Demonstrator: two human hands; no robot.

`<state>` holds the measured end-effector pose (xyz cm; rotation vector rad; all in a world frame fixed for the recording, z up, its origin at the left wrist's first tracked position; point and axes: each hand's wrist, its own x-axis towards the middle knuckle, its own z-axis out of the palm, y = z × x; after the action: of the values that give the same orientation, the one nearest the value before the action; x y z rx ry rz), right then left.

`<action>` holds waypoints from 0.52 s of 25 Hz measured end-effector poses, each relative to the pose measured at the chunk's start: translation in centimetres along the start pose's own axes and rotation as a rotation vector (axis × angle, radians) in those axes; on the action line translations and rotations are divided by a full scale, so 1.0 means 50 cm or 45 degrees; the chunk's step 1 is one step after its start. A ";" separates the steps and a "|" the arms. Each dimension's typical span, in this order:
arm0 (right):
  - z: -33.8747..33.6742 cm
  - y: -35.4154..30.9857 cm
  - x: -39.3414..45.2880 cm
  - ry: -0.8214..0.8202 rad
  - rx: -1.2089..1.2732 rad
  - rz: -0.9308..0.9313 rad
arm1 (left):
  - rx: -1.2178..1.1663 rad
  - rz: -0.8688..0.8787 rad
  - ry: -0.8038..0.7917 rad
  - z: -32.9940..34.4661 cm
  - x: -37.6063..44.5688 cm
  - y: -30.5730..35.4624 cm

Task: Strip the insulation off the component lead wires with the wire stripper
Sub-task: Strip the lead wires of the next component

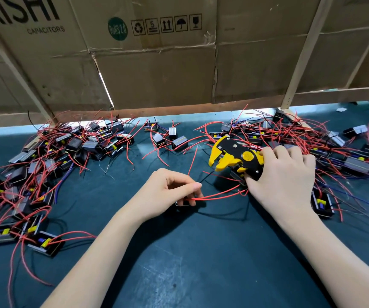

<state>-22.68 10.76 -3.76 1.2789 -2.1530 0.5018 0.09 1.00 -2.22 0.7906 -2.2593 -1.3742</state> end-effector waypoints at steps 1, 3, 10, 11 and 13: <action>-0.002 0.000 0.000 0.016 -0.016 -0.019 | 0.013 0.001 0.000 0.001 0.000 0.000; -0.004 -0.002 0.000 0.037 -0.015 -0.044 | 0.024 0.004 0.011 0.004 0.001 0.000; -0.009 0.005 0.005 0.049 -0.018 -0.083 | 0.010 0.000 0.029 0.006 0.002 -0.002; -0.010 0.005 0.006 0.038 -0.018 -0.084 | 0.017 -0.002 0.028 0.006 0.002 -0.001; -0.011 0.004 0.006 0.005 -0.014 -0.087 | 0.020 -0.006 0.028 0.006 0.002 0.000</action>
<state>-22.82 10.99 -3.14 1.3393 -2.0987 0.4632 -0.17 1.13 -2.34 0.8133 -2.2556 -1.3445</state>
